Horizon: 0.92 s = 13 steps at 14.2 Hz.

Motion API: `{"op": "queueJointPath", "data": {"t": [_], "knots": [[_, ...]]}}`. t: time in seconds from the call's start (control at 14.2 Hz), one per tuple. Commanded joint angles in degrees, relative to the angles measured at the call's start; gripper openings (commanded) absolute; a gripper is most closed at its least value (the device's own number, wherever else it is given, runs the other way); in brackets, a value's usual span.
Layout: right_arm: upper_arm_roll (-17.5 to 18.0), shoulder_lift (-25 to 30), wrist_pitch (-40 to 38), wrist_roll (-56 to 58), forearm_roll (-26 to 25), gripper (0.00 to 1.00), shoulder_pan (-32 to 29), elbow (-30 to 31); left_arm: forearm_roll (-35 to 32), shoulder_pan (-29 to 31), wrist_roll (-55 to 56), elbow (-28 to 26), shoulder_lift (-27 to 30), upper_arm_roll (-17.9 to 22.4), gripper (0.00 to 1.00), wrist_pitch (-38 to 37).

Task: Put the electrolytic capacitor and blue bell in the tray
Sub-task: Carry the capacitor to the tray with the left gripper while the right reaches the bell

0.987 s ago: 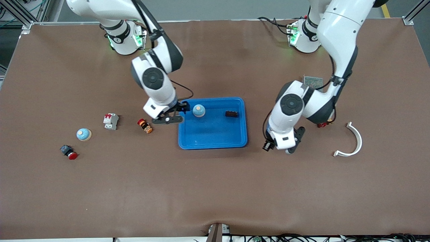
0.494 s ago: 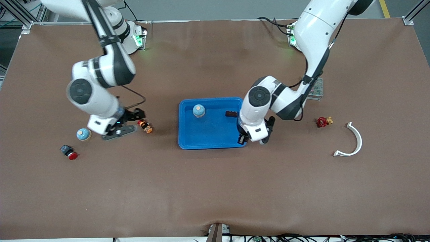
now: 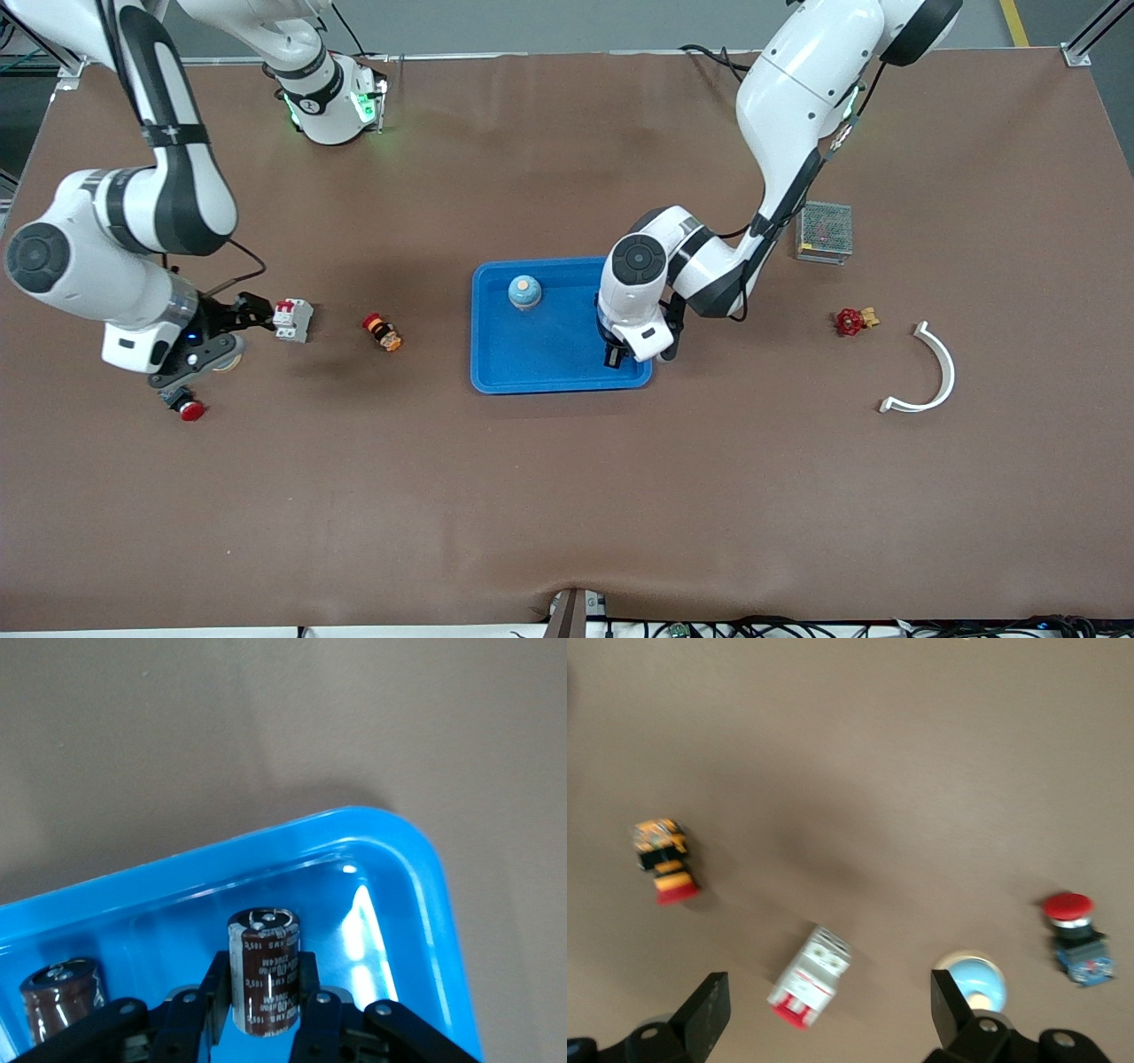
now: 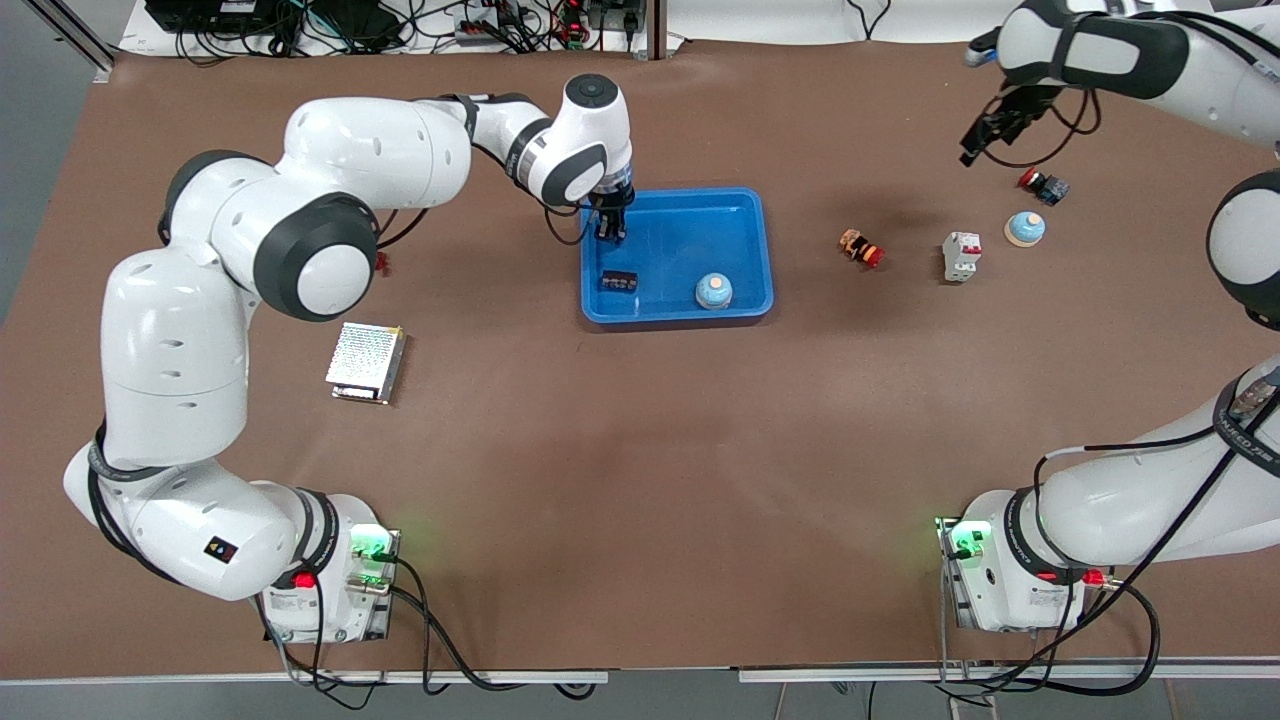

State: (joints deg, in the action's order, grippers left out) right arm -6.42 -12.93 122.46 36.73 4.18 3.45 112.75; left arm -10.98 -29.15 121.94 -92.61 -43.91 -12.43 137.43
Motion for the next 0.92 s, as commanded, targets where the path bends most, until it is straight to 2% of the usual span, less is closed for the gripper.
{"op": "queueJointPath", "data": {"t": [0.0, 0.07, 0.14, 0.21, 0.28, 0.35, 0.63, 0.85], "knots": [[1.15, 0.63, -0.03, 7.37, -0.58, 1.0, -5.02, -0.77, 1.31, -1.17, 1.54, 1.64, -0.83, 0.48, 0.0, -0.76], [1.15, 0.45, 0.05, 9.74, -0.67, 1.0, -6.25, -0.95, 1.31, -1.08, 1.72, 1.64, -0.83, 0.48, 0.0, -0.76], [1.15, 0.02, 0.49, 12.03, -1.1, 1.0, -7.39, -1.21, 1.4, -1.08, 1.72, 1.64, -0.83, 0.39, 0.15, -0.76], [1.15, -0.6, 0.93, 14.14, -1.45, 1.0, -8.54, -1.48, 1.75, -1.17, 1.72, 1.64, -0.83, 0.48, 0.36, -0.76], [1.15, -1.21, 1.37, 15.56, -1.54, 1.0, -9.42, -1.65, 1.75, -1.17, 1.72, 1.56, -0.74, 0.48, 0.66, -0.76], [1.15, -1.83, 1.98, 16.53, -1.81, 1.0, -9.95, -1.65, 1.57, -1.17, 1.72, 1.47, -0.57, 0.48, 1.0, -1.11], [1.15, -5.6, 6.99, 20.57, -2.95, 1.0, -11.8, -1.65, 0.26, -0.56, 1.11, 2.61, 1.45, 1.09, 1.0, -4.62], [1.24, -9.03, 9.72, 20.75, -2.86, 1.0, -12.33, -1.48, -3.7, 1.2, -1.78, 6.64, 2.33, 1.18, 1.0, -9.79]]}}
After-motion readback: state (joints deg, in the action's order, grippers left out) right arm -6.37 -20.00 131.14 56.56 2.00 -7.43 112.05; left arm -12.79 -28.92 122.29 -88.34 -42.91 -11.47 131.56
